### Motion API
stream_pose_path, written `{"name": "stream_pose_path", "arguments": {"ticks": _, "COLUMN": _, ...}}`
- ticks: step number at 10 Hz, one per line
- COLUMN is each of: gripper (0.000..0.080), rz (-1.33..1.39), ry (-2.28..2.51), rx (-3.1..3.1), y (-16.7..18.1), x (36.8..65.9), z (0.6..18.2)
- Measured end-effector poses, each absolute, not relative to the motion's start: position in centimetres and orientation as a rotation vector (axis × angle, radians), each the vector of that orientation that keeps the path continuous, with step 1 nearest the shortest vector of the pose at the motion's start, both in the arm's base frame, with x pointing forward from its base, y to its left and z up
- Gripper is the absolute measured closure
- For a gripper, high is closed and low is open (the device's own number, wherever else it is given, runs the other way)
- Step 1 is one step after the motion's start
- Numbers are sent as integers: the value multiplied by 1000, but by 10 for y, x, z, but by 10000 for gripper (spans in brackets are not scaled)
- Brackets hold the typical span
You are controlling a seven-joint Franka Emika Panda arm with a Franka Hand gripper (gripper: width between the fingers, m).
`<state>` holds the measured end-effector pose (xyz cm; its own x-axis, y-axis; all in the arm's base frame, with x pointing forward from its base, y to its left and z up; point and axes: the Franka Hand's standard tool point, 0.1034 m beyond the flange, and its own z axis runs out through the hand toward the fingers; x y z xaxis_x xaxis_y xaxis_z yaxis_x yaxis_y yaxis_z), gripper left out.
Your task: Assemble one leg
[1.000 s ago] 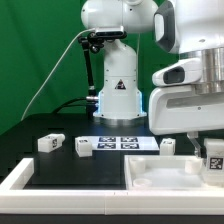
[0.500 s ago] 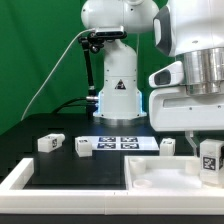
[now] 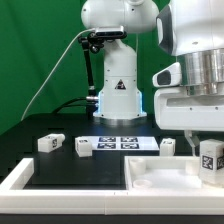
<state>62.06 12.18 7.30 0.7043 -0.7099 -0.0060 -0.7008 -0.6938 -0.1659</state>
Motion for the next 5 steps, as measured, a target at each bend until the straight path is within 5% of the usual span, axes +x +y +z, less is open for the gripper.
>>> {"name": "stream_pose_path", "arguments": {"ticks": 1, "gripper": 208, "rz": -90, "ry": 1086, "rx": -2783, "y": 122, "x": 620, "z": 73}}
{"name": "stream_pose_path", "arguments": {"ticks": 5, "gripper": 153, "rz": -132, "ry": 273, "rx": -3053, "y": 123, "x": 622, "z": 75}}
